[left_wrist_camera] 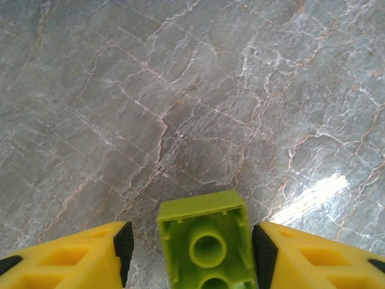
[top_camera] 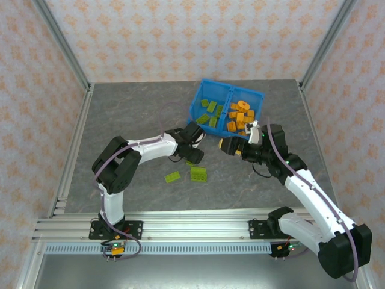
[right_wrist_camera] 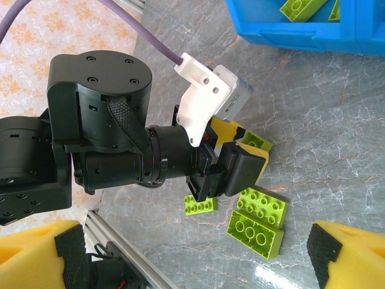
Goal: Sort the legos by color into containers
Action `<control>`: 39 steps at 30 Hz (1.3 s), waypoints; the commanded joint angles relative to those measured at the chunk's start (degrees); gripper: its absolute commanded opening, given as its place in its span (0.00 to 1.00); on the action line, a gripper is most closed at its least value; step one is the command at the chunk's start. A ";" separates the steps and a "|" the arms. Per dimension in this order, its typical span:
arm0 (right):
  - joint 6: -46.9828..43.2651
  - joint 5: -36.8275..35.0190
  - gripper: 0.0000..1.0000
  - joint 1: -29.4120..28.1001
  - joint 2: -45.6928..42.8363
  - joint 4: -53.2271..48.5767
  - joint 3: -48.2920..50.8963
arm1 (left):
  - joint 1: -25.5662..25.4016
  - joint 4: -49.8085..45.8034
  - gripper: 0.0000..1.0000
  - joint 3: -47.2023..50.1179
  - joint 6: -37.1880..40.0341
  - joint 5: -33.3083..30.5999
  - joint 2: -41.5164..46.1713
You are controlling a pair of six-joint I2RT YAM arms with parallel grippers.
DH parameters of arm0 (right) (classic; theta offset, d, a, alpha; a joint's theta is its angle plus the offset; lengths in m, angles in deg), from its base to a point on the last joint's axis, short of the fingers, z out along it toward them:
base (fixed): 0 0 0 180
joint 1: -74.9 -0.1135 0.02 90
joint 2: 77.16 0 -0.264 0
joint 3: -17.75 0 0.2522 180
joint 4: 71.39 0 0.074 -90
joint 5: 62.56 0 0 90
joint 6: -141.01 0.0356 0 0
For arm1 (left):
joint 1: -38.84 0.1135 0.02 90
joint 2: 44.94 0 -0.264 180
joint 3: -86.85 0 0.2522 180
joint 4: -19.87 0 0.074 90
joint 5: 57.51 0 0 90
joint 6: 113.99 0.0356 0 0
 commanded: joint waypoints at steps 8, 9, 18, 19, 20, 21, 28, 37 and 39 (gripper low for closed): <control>0.78 -0.62 0.96 -0.66 0.56 0.98 -1.71 | -1.05 -1.66 0.44 3.01 0.61 -5.50 -1.48; 0.70 -0.57 0.96 -0.70 0.62 1.08 -1.87 | -1.11 -1.66 0.39 3.19 0.62 -5.91 -1.26; -2.34 2.71 0.96 -2.74 0.80 -0.92 -3.28 | -1.66 -0.96 0.37 0.01 -0.90 -8.48 9.03; -3.16 2.27 0.96 -3.67 0.80 -1.57 -3.69 | -1.66 -0.72 0.37 -1.37 -0.63 -9.46 9.75; -3.89 1.53 0.96 -4.69 0.89 -2.31 -4.24 | -1.58 -0.69 0.37 -3.06 0.00 -10.45 10.01; -4.56 0.75 0.96 -5.57 0.97 -2.81 -4.65 | -1.61 -0.69 0.37 -4.90 0.54 -11.46 9.94; -4.67 -3.08 0.96 -8.59 2.89 -2.42 -6.10 | 0.61 -0.17 0.37 -23.41 4.86 -15.28 0.55; -4.65 -5.61 0.95 -8.66 2.66 -4.47 -5.66 | 4.75 1.38 0.37 -49.72 5.19 -15.70 -22.81; -4.81 -5.94 0.95 -8.62 2.56 -4.86 -5.57 | 5.01 -0.75 0.37 -56.58 5.07 -15.65 -27.85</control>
